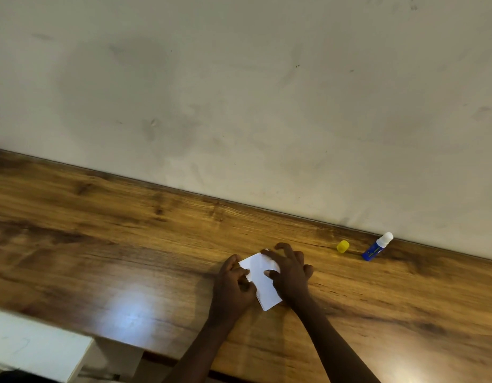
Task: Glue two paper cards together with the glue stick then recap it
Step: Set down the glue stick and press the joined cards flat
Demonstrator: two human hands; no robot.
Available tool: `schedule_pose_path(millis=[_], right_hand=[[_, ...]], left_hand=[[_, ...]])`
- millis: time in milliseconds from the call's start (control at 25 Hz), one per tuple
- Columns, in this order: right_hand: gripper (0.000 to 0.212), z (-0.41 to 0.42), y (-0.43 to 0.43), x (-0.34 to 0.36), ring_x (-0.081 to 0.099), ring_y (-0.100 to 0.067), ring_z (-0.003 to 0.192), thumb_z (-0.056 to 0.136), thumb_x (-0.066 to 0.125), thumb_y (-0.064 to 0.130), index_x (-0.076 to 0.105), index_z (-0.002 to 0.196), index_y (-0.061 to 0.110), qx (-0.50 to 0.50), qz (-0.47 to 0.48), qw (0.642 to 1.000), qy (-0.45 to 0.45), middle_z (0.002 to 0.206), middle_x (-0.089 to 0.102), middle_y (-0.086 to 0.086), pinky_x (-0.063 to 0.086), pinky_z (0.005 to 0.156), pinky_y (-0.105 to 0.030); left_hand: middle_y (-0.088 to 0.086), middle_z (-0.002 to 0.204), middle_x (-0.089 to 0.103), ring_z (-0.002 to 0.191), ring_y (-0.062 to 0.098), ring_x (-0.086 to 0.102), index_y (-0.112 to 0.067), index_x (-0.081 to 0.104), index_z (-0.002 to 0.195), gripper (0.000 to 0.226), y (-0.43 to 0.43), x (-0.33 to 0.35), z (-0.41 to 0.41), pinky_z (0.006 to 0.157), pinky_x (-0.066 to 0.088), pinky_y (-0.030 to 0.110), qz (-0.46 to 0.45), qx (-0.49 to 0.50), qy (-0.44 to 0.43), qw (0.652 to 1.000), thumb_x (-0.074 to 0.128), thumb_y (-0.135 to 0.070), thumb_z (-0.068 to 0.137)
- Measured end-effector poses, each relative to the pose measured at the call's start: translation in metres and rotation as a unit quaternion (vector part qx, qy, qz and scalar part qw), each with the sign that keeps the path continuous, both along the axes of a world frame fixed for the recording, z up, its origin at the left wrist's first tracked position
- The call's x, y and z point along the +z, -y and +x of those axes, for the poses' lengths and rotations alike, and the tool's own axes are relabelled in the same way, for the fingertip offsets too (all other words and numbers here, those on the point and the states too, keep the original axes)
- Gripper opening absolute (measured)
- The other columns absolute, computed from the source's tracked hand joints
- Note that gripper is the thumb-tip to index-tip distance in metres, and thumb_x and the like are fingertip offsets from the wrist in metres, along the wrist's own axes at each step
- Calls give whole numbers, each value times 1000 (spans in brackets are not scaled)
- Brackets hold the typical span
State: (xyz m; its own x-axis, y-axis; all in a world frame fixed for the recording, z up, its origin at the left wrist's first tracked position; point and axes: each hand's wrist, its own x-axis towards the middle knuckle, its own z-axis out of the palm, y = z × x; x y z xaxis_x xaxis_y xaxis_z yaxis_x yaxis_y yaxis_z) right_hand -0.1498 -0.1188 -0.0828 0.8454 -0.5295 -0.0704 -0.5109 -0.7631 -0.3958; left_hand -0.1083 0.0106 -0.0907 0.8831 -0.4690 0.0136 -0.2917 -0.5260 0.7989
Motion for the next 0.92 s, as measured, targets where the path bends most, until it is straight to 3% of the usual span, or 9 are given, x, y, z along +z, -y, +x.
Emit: schedule_pose_path(millis=[120,280,480,720,920], right_hand=[[50,-3,-1,-7,6,-30,134,89,43,18,35,126,51,100,-45,991,-79,155,-3,7,13,102,-52],[47,-6,8,-9,-2,-33,138,90,43,40,23,130,52,30,-62,991,-112,153,-21,4,11,105,-62],[52,-4,8,-3,-3,-34,138,87,45,46,21,134,46,20,-54,990,-131,153,-21,1,11,106,-62],[36,-36,-5,-5,-2,-29,139,90,44,39,42,125,39,-28,-77,993,-82,155,-7,7,11,105,-55],[38,-71,-17,-8,-1,-29,140,92,34,44,36,129,36,-47,-69,992,-92,155,-10,8,11,106,-54]], left_hand=[[12,141,44,131,20,40,1,62,109,32,3,1,0,103,36,27,37,-18,25,999,62,-14,81],[7,137,47,126,15,43,-3,62,109,34,4,0,0,96,38,20,82,-32,66,994,59,-23,81],[5,139,45,126,14,43,-5,58,116,40,6,1,0,96,39,20,119,-37,79,989,56,-27,83],[4,140,45,124,14,45,-7,57,117,41,7,3,-2,96,41,21,143,-36,88,985,56,-31,83],[2,138,47,120,13,49,-8,57,116,41,8,4,0,93,41,19,148,-31,89,985,57,-32,83]])
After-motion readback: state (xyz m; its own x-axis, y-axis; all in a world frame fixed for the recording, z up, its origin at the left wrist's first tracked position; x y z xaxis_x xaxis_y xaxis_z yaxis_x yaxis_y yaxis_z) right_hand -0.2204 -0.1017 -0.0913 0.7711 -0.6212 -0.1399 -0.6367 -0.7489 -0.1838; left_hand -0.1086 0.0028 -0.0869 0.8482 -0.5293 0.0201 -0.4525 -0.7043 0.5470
